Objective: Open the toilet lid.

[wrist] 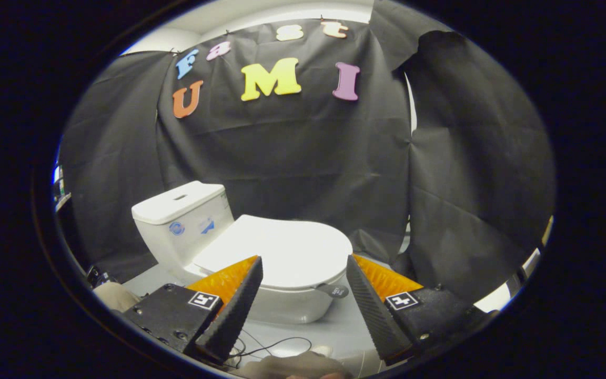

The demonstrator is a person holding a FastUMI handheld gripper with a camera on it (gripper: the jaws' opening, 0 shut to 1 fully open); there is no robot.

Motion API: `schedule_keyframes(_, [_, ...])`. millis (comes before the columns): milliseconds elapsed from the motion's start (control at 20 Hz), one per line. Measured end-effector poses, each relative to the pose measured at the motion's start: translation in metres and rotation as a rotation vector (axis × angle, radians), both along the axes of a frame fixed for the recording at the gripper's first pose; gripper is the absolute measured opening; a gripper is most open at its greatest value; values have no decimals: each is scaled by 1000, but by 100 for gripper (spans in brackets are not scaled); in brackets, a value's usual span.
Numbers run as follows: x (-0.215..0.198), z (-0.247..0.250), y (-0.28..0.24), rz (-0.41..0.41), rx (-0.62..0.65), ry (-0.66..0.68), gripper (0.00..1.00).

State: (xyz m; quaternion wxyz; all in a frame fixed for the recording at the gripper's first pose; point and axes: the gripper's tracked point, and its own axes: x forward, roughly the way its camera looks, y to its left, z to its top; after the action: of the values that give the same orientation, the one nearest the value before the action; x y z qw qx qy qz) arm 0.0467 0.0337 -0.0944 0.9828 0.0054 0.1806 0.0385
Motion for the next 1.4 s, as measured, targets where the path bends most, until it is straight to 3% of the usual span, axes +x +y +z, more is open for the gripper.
schedule_keyframes(500, [53,-70,-37,-113,242,347,98])
schedule_keyframes(700, [73,-91,-31,-92,344,445,98])
schedule_keyframes(1250, [103,-150,-60,-177,431,563,97])
schedule_keyframes(1400, [108,-160,-56,-166,497,579,96])
